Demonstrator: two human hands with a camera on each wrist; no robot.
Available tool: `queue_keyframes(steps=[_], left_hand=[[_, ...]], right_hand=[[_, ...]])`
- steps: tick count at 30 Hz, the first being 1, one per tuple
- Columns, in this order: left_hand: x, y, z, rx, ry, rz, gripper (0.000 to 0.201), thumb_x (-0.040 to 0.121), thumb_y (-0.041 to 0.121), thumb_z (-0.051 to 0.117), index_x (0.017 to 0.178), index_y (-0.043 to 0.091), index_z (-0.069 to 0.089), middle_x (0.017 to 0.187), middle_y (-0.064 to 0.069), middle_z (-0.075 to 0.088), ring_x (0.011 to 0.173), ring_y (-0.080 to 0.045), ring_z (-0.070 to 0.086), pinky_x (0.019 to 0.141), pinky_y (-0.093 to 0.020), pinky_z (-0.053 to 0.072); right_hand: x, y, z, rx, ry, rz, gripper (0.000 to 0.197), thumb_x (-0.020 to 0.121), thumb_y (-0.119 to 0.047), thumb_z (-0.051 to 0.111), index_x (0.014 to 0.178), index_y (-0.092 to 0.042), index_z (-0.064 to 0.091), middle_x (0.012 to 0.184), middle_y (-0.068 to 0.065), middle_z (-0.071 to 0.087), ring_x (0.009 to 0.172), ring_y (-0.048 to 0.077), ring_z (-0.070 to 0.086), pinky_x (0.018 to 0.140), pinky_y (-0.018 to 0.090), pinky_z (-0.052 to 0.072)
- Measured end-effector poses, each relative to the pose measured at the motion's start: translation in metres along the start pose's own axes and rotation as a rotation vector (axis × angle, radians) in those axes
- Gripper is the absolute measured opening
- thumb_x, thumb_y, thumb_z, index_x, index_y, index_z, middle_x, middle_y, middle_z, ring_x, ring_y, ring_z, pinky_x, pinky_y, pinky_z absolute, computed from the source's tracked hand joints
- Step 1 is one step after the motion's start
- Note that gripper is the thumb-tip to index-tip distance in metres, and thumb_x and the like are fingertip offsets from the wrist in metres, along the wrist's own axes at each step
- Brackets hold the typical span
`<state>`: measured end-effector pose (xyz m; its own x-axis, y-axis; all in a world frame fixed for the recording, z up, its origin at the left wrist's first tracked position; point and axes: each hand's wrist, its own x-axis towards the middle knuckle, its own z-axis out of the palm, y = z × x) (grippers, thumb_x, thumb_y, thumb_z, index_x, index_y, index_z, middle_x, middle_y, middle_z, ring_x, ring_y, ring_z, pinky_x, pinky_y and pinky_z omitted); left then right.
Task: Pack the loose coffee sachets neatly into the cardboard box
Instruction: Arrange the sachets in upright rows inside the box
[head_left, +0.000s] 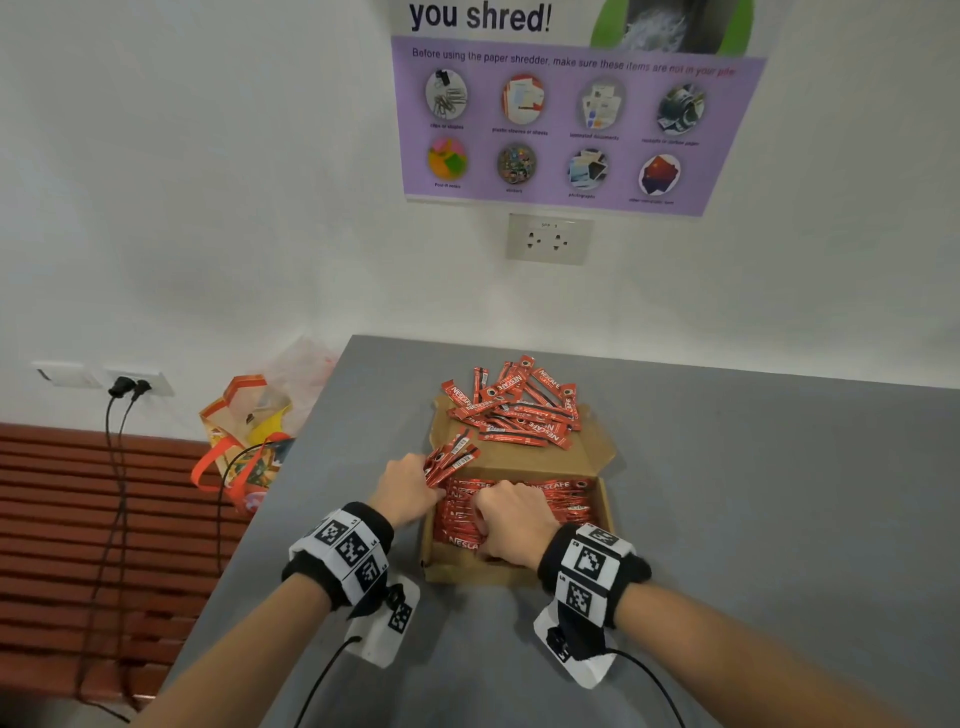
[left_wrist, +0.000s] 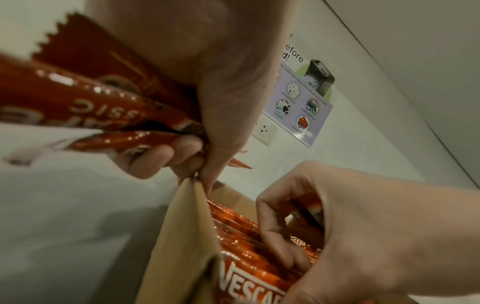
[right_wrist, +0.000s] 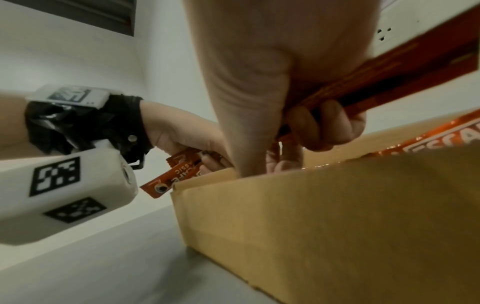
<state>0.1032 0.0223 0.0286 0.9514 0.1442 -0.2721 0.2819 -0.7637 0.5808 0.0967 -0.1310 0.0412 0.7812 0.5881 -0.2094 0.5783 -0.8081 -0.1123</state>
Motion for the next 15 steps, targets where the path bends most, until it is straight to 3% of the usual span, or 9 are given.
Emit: queue_keyframes(steps=[5,10,15], left_hand=[[0.0018,-0.0020,0.0011,-0.008,-0.013,0.000,0.029,0.087,0.017,0.063,0.111,0.003,0.057,0.113,-0.014,0.064,0.104,-0.026,0.061,0.083,-0.026,0.045],[0.0039,-0.0033,0.0013,-0.023,-0.020,0.003,0.030,0.087,0.018,0.064,0.112,0.004,0.057,0.113,-0.013,0.064,0.104,-0.026,0.061,0.087,-0.028,0.046],[0.0031,-0.0025,0.0011,-0.015,-0.015,0.005,0.029,0.087,0.017,0.063,0.112,0.004,0.057,0.113,-0.013,0.064,0.105,-0.025,0.061,0.083,-0.025,0.044]], right_hand=[[0.0041,0.0069,-0.0085,0.060,-0.114,0.004,0.030,0.066,-0.029,0.082,0.075,-0.019,0.055,0.094,0.004,0.067,0.087,0.025,0.063,0.072,0.032,0.047],[0.0009,0.0076,-0.0083,-0.035,-0.122,-0.050,0.017,0.077,-0.019,0.072,0.086,-0.013,0.059,0.102,0.009,0.065,0.093,0.029,0.061,0.072,0.033,0.042],[0.0056,0.0050,-0.0104,0.006,-0.110,-0.028,0.023,0.070,-0.021,0.079,0.081,-0.014,0.060,0.097,0.008,0.067,0.090,0.027,0.062,0.070,0.033,0.044]])
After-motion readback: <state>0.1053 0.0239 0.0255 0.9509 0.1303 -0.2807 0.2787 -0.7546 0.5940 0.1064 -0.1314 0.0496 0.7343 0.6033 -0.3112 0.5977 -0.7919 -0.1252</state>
